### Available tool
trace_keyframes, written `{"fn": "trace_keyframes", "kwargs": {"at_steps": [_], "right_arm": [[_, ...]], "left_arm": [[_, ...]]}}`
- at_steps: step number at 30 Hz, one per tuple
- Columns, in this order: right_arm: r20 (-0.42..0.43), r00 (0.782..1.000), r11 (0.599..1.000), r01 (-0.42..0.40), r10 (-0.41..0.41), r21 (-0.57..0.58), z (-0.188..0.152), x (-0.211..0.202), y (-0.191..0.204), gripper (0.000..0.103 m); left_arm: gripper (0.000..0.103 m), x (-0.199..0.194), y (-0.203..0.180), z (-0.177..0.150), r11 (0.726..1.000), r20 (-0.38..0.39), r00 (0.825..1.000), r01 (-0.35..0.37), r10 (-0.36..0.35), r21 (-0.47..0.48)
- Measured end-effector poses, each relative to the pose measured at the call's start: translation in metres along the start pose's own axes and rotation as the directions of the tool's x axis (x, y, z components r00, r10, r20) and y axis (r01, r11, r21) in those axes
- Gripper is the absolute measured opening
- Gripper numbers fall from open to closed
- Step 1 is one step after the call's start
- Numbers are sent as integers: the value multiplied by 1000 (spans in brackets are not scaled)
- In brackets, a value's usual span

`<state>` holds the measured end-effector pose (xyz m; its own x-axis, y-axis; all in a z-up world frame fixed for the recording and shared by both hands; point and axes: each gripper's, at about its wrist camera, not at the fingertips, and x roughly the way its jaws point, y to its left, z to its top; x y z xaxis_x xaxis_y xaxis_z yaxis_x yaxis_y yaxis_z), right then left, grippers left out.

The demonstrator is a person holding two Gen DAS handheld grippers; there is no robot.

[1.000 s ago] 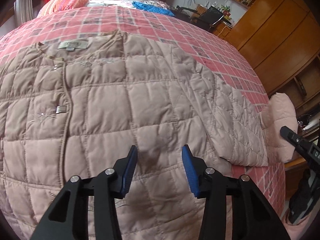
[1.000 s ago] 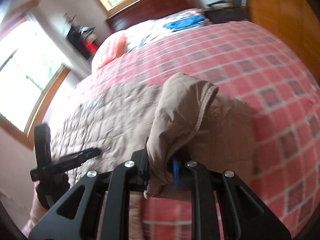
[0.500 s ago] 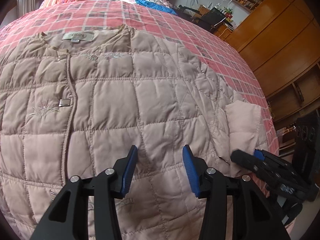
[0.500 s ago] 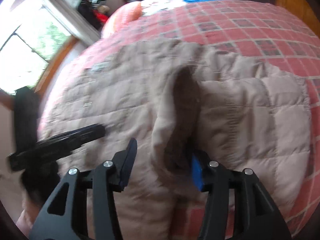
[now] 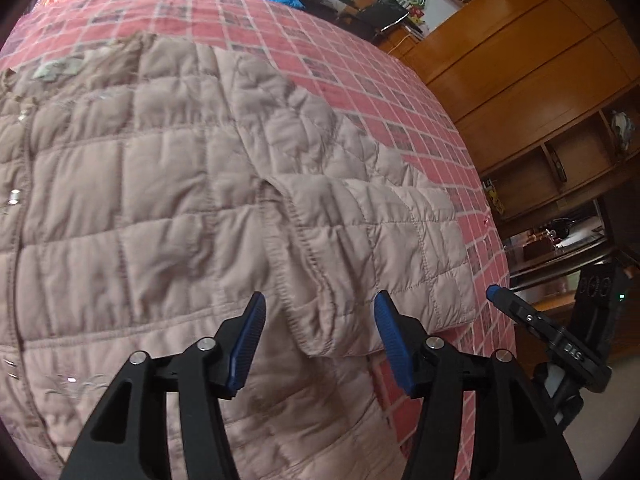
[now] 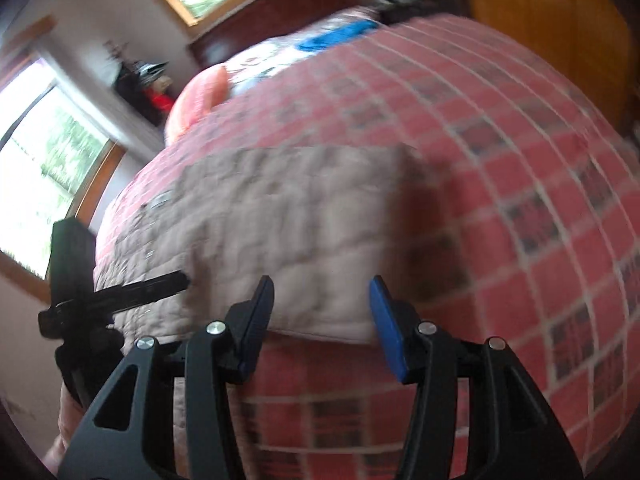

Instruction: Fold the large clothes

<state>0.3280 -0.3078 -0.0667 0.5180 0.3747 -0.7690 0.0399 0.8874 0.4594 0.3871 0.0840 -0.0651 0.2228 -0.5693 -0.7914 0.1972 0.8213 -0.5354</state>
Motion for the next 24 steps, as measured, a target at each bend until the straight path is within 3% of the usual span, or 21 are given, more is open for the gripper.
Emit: {"fn": "trace_keyframes", "kwargs": {"at_steps": [2, 4, 7, 12, 17, 24], "right_arm": [[-8, 1000, 998, -16, 17, 66, -6, 7, -20, 50], [-18, 999, 991, -39, 42, 128, -8, 12, -41, 50], [-28, 997, 982, -73, 79, 177, -8, 27, -47, 50], [-41, 988, 973, -140, 150, 182, -7, 34, -41, 50], [-74, 974, 971, -206, 216, 126, -3, 50, -7, 50], [-157, 959, 971, -231, 238, 62, 5, 81, 40, 54]], "left_arm": [[51, 10, -4, -1, 1000, -19, 1000, 7, -8, -8], [20, 15, -6, -4, 1000, -21, 1000, -6, 6, -9], [9, 8, -1, -7, 1000, 9, 1000, 5, -5, -24], [7, -36, 14, -13, 999, 120, 992, -28, 30, -19], [7, -83, 46, -17, 997, 198, 978, -59, 69, -52], [6, -142, 94, -25, 985, 298, 942, -124, 154, -116]]}}
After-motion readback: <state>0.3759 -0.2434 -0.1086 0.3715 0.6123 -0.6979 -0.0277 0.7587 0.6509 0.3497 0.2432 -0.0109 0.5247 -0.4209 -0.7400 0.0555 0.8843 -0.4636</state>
